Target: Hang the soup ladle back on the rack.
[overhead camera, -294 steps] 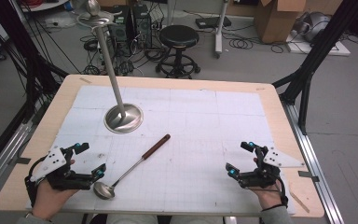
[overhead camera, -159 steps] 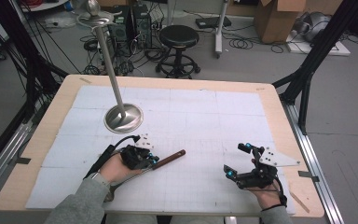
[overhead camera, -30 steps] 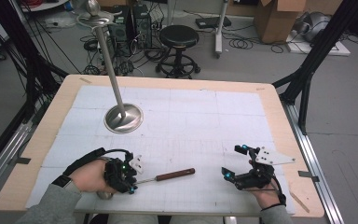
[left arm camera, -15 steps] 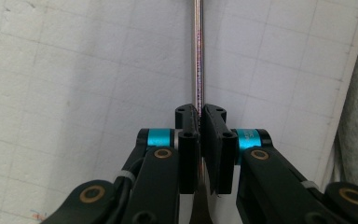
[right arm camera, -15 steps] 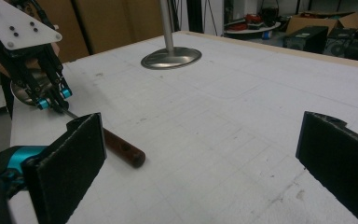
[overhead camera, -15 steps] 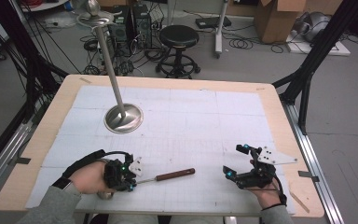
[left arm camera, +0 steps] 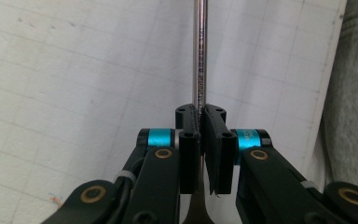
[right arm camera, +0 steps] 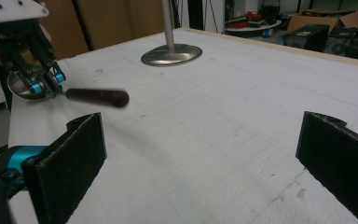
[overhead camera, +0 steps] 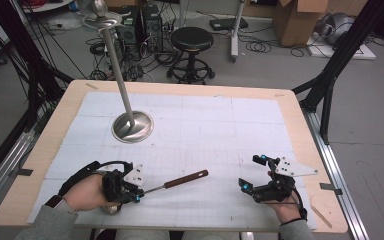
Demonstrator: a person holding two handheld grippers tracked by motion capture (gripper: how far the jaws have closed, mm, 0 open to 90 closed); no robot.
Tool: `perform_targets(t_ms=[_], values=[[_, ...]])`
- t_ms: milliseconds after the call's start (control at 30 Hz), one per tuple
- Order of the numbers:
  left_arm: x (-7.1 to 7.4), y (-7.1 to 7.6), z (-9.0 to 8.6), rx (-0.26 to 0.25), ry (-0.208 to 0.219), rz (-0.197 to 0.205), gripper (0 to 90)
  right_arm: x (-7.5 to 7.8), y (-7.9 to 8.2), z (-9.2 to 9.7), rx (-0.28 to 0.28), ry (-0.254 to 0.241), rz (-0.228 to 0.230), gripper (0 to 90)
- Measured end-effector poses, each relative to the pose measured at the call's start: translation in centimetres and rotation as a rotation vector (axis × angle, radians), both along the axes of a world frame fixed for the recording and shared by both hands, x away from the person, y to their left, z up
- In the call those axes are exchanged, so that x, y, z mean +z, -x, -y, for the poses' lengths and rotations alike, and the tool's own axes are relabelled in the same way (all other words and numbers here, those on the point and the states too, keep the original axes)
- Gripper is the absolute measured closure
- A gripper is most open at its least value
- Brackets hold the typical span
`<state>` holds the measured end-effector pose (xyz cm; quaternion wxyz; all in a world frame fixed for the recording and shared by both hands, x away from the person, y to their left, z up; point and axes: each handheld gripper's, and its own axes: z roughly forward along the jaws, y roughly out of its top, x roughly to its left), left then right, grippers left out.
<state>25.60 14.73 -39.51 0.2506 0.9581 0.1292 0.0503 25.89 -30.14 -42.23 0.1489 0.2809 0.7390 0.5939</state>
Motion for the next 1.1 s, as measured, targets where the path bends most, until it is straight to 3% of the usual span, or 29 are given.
perform_targets(t_ms=[167,400,533,633,733,933,1100], values=[[0.8,0.3,-0.8,0.030,0.083,0.037,84.1,0.0,0.0,0.0,0.001,0.002,0.003,0.3],[1.2,0.4,-2.0,0.067,0.198,0.041,84.2,0.0,0.0,-0.1,0.004,0.006,0.004,0.3],[1.5,0.3,-2.8,0.093,0.324,0.007,84.2,0.0,0.0,-0.1,0.002,0.007,0.010,0.3],[1.6,0.4,-3.5,0.111,0.396,0.010,84.2,0.0,0.0,-0.1,0.002,0.006,0.008,0.3],[1.8,0.4,-4.0,0.133,0.419,0.036,84.2,0.0,0.0,-0.1,0.002,0.007,0.010,0.3],[2.0,0.2,-5.0,0.167,0.514,0.065,84.2,0.1,0.1,-0.1,-0.002,0.004,0.016,0.3],[1.9,0.1,-5.5,0.197,0.556,0.084,84.3,0.1,0.1,-0.1,0.000,0.006,0.015,0.3]])
